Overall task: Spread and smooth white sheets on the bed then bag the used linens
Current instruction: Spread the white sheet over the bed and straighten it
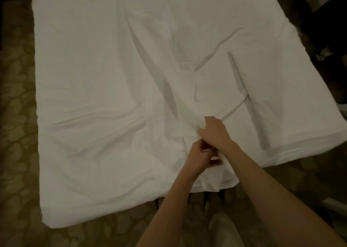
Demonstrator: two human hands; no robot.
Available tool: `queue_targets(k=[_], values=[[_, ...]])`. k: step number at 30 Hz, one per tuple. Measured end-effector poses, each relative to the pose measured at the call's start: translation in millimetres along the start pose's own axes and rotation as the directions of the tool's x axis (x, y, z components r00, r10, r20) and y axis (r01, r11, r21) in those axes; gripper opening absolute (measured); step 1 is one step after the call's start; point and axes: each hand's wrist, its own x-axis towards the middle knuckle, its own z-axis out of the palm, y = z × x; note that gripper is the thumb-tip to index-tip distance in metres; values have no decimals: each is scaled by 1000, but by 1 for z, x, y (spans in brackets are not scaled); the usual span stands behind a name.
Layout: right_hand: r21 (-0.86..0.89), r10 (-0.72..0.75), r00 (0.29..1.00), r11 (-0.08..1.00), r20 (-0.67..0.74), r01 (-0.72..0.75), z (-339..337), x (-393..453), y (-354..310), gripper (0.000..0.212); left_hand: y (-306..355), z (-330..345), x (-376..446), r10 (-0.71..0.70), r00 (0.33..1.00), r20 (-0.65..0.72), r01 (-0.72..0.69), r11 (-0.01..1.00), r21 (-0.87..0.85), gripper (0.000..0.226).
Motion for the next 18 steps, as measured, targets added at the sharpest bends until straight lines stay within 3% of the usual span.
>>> queue_targets(k=[3,6,7,9,11,13,15,18], values=[[61,67,997,996,-26,-66,-30,16,41,20,-6,10,5,-41,999,36,43,997,-57,18],[138,127,984,984,-127,-109,-54,34,77,23,-21,-10,9,-91,971,-219,54,985,-167,11],[166,155,973,978,-172,-126,-63,40,86,25,-31,-23,11,-94,930,-354,42,987,-153,11],[203,182,948,971,-261,-130,-83,48,106,26,-51,-53,14,-89,780,-619,68,996,-57,21],[218,190,929,968,-318,-124,-102,56,126,25,-69,-81,14,-109,644,-757,185,983,15,47],[229,206,920,964,-332,-133,-115,62,145,26,-79,-99,14,-159,561,-812,315,949,32,70],[219,216,925,964,-312,-152,-119,66,159,29,-83,-107,18,-165,509,-845,408,910,68,78],[195,203,938,969,-282,-152,-116,69,174,32,-81,-109,30,-227,544,-808,348,937,-29,70]])
